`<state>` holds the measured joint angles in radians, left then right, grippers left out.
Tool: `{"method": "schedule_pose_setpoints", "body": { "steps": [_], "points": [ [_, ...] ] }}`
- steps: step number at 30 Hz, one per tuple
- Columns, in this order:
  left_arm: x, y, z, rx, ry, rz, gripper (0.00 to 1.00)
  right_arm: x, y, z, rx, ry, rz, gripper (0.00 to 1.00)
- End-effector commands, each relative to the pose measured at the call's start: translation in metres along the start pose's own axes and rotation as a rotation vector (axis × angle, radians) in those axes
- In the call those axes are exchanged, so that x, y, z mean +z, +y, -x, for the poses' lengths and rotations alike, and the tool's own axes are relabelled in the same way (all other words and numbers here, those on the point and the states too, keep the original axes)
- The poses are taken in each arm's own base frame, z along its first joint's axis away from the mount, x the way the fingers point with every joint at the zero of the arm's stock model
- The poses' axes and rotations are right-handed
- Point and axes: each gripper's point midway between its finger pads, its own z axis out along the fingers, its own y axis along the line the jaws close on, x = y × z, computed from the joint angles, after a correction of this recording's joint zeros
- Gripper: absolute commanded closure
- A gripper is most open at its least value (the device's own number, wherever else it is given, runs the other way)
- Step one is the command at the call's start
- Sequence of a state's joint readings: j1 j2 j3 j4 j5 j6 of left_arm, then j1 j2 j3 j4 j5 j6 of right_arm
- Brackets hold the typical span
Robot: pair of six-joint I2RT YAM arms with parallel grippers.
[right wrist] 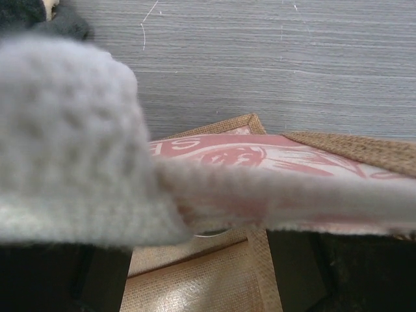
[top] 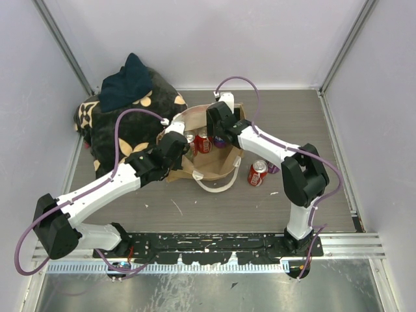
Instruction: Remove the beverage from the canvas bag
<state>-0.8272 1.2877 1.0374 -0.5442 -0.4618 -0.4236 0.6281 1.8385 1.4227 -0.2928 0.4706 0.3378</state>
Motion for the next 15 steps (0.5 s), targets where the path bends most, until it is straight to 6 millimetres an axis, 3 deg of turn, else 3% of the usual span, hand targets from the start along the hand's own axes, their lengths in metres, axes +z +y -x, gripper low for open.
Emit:
{"method": "schedule_pose_setpoints", "body": {
  "steps": [1,15],
  "points": [
    [0.006,-0.003,-0.027,0.037,0.094,-0.012,1.0,0.014,-0.023,-0.014,0.009,0.054,-0.093,0.22],
    [0.008,-0.002,-0.026,0.041,0.091,-0.006,1.0,0.041,-0.033,-0.063,0.027,0.184,-0.109,0.25]
  ]
}}
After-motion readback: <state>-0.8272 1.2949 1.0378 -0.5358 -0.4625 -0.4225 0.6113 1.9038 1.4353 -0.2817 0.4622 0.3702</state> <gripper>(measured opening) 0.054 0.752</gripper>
